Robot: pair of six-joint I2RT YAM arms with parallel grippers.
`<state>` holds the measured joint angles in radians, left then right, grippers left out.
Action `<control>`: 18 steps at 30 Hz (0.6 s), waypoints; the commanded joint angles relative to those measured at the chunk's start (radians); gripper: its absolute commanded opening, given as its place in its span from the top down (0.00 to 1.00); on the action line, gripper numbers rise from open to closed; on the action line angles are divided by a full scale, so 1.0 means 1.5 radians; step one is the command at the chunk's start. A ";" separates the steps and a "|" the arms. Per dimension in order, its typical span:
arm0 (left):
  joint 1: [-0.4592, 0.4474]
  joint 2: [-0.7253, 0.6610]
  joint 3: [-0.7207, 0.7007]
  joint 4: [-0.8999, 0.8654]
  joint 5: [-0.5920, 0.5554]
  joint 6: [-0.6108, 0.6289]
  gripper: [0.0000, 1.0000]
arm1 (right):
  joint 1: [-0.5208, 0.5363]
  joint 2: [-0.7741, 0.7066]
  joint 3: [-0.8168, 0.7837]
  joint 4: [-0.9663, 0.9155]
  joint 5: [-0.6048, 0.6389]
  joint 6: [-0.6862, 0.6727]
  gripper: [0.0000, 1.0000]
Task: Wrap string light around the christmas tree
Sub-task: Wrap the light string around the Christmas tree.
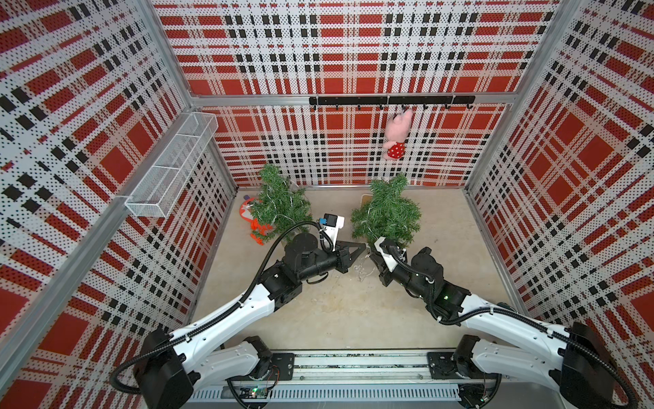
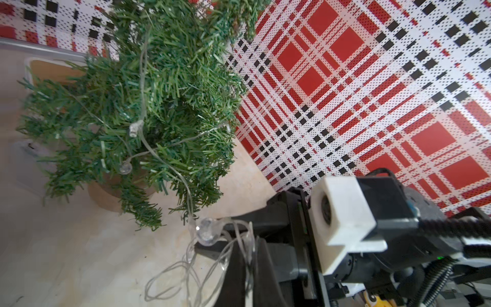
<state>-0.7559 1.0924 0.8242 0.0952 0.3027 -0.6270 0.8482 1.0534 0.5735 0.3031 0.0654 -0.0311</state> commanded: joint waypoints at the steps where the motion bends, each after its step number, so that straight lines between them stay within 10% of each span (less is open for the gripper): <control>1: 0.034 -0.053 0.041 -0.050 -0.061 0.045 1.00 | 0.004 -0.059 0.016 -0.019 0.004 0.020 0.91; 18: -0.008 -0.005 0.059 0.007 -0.066 0.075 1.00 | -0.004 -0.176 0.060 -0.119 -0.044 0.130 1.00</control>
<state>-0.7547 1.0729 0.8940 0.0860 0.2039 -0.5442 0.8471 0.7528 0.5945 0.1635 0.0418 0.1390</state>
